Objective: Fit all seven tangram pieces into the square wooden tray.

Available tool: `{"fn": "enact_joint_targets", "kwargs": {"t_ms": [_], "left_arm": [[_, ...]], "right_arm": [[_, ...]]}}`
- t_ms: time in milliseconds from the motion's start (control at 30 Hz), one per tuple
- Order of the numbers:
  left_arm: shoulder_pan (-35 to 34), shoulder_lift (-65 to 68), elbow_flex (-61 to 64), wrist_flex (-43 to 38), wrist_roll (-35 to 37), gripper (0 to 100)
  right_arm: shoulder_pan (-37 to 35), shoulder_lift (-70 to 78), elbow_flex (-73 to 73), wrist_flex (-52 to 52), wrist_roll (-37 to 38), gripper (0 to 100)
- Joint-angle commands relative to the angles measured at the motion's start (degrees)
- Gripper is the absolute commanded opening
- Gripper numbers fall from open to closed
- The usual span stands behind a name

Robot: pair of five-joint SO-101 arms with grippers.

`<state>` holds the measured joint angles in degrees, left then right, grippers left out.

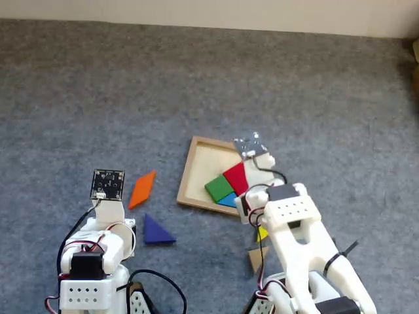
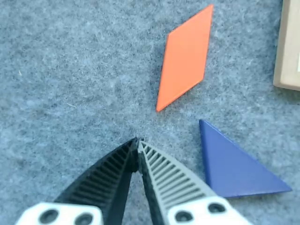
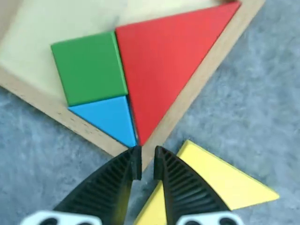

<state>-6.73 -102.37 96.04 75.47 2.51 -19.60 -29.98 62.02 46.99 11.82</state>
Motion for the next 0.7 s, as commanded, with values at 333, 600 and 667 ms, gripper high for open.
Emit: {"fn": "enact_joint_targets", "kwargs": {"t_ms": [333,600,667], "left_arm": [[-0.75,-2.42,1.1,0.18,0.44,1],[-0.75,-2.42,1.1,0.18,0.44,1],[-0.75,-2.42,1.1,0.18,0.44,1]], "right_arm": [[11.74,-1.89,2.51,-3.3,5.8,5.6],[20.09,-1.98,3.12,-3.3,6.07,5.6],[21.93,-2.33,3.12,-3.3,6.07,5.6]]}}
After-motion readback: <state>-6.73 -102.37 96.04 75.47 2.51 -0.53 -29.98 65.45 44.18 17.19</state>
